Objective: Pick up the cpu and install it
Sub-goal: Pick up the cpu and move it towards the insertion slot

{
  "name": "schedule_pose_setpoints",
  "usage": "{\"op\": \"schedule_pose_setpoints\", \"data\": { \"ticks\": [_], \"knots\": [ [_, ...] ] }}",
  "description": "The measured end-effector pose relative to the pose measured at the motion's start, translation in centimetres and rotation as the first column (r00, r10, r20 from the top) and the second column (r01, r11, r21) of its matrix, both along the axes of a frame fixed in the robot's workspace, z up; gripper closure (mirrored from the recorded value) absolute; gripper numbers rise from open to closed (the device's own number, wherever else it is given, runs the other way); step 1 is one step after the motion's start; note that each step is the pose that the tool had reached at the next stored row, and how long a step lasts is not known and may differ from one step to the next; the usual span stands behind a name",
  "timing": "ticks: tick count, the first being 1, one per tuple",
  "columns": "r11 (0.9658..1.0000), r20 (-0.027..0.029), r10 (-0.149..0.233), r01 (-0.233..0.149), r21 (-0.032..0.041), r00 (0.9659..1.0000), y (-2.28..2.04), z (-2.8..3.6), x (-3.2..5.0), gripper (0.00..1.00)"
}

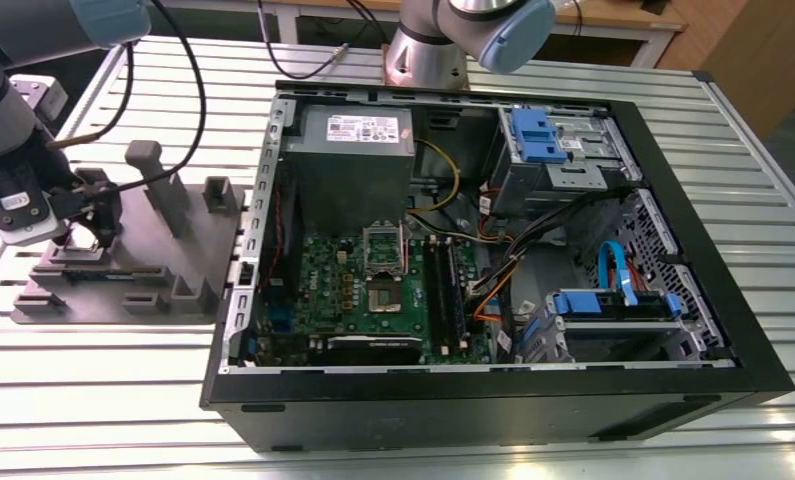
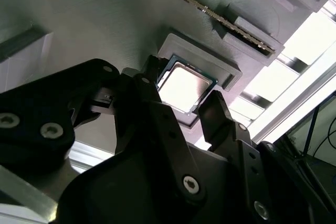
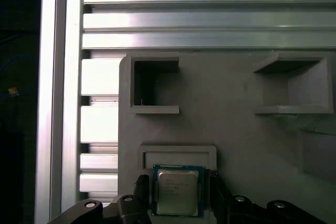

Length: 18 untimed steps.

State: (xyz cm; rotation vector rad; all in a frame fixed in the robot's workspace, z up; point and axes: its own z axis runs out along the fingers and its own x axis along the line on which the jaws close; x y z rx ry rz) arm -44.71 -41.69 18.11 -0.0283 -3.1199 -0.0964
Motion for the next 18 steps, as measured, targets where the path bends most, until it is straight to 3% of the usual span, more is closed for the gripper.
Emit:
{"op": "schedule_pose_setpoints", "data": {
  "ticks": [18],
  "knots": [
    [1.0, 0.0, 0.0, 0.0, 0.0, 1.0, 0.16, 0.0, -0.31, 0.42]
  ]
}}
